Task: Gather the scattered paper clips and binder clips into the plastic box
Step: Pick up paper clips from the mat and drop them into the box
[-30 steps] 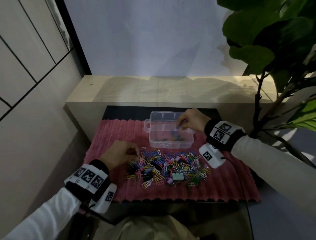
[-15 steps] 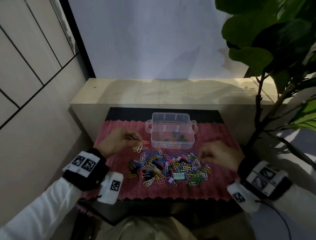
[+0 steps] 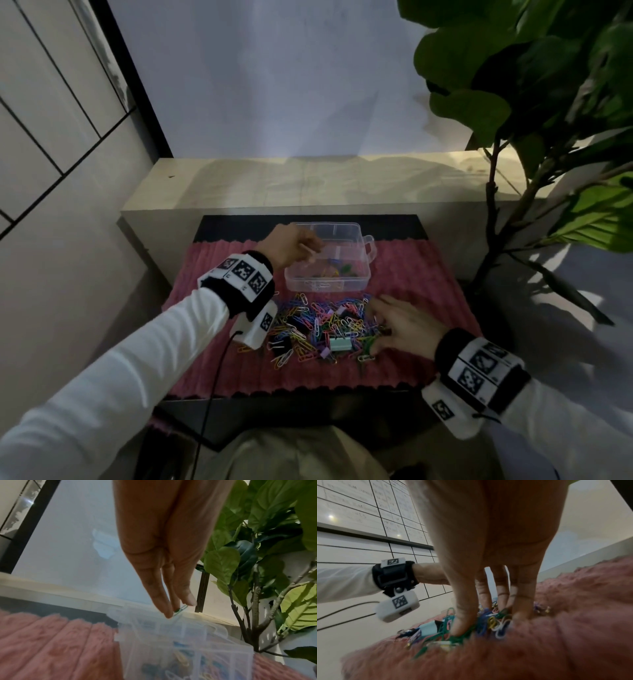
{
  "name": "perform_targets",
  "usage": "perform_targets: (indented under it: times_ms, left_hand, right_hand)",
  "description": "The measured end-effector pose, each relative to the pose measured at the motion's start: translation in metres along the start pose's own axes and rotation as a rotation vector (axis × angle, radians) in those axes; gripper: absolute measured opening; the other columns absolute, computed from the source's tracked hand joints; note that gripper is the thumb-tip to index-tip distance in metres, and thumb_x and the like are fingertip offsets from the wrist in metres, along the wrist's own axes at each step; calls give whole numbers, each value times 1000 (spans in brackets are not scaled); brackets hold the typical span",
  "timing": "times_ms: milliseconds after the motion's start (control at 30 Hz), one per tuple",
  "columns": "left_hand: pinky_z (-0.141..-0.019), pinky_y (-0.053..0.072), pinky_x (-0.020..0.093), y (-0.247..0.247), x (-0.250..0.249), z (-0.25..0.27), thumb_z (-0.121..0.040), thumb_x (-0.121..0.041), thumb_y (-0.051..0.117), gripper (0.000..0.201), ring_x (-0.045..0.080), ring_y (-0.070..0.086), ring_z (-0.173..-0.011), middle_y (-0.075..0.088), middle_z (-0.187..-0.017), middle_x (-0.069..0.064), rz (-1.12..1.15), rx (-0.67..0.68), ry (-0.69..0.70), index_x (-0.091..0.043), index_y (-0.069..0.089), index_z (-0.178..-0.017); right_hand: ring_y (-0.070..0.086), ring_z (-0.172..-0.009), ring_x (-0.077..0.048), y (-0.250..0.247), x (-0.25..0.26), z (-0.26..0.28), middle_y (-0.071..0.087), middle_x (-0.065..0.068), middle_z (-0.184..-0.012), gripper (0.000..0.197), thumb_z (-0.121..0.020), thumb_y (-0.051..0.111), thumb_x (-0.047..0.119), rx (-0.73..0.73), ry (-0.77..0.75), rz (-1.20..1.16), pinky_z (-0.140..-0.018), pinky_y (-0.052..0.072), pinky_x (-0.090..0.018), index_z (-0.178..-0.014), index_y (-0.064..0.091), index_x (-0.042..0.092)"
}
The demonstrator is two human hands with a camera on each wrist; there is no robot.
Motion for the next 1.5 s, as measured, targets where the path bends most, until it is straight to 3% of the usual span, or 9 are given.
perform_targets:
  times_ms: [200, 333, 467, 733, 867, 1067, 1233, 1400, 1500]
  left_hand:
    - [-56, 44, 0, -25, 18, 12, -77, 7, 62, 20, 3, 58, -61, 67, -85, 10, 7, -223, 28, -4, 66, -93]
    - [-66, 44, -2, -14, 21, 8, -79, 8, 59, 30, -11, 62, -69, 72, -97, 13, 5, -118, 23, -6, 65, -104]
    - [-82, 36, 4, -8, 13, 18, -84, 5, 54, 37, 7, 59, -97, 65, -117, 4, -109, -68, 56, -9, 62, -116]
    - [-72, 38, -3, -19, 48, 96, -84, -11, 61, 42, -23, 54, -80, 56, -78, -50, 37, -30, 25, -53, 57, -84]
    - [-80, 52, 23, 15, 87, 126, -80, -15, 66, 25, 4, 66, -83, 72, -92, -11, 159, 65, -107, -37, 63, -91]
    - [-73, 44, 13, 16, 100, 123, -81, -8, 64, 28, -15, 58, -70, 67, -87, -7, 26, -41, -139, -35, 58, -85]
    - [-83, 40, 18, 15, 84, 111, -80, -11, 66, 28, 15, 59, -94, 62, -107, 2, -99, -110, -107, -13, 61, -108]
    - [-88, 39, 25, 30, 68, 85, -79, -14, 66, 47, 23, 56, -106, 58, -120, 8, -175, -11, -58, -19, 52, -124]
    - [-88, 42, 30, 42, 68, 74, -75, -20, 71, 50, 24, 57, -102, 60, -113, 8, -209, 51, -92, -19, 54, -122]
  right_hand:
    - [55, -79, -13, -11, 3, -8, 60, -3, -84, 25, -72, 76, 17, -50, -21, -140, -69, 43, -23, -91, 63, 8]
    - [54, -60, 2, -10, -6, -9, 58, 3, -69, 16, -72, 76, 11, -83, 3, -234, -52, 37, -3, -84, 67, 5]
    - [58, -50, 6, -18, -23, -8, 62, 5, -64, 13, -73, 73, 2, -102, 39, -398, -53, 48, -9, -71, 67, 14]
    - [68, -66, -10, -67, -40, -4, 72, 7, -63, 12, -71, 72, 0, -226, -38, -645, -70, 57, -26, -70, 69, 11]
    - [67, -73, -15, -99, -24, -16, 73, -1, -73, 8, -73, 71, 4, -313, -79, -662, -77, 54, -25, -79, 69, 0]
    - [66, -59, -4, -120, 2, -54, 69, -8, -78, 11, -75, 70, 1, -346, -78, -711, -61, 55, -15, -84, 66, -2]
    - [65, -54, -4, -112, 5, -80, 67, -16, -82, 12, -79, 65, -3, -355, -22, -731, -59, 56, -14, -90, 65, -7]
    - [69, -87, -26, -103, 17, -86, 70, -17, -102, 20, -88, 58, 11, -308, 55, -444, -83, 57, -36, -101, 68, -1]
    - [66, -79, -17, -108, 23, -79, 70, -14, -103, 18, -87, 56, 3, -359, 36, -332, -78, 54, -25, -100, 69, 1]
Point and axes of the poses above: each hand's wrist, its own z-axis away from the middle knuckle, its own y-axis out of the palm, x = y × z, the point moved 10 cm from there along -z, towards the middle knuckle
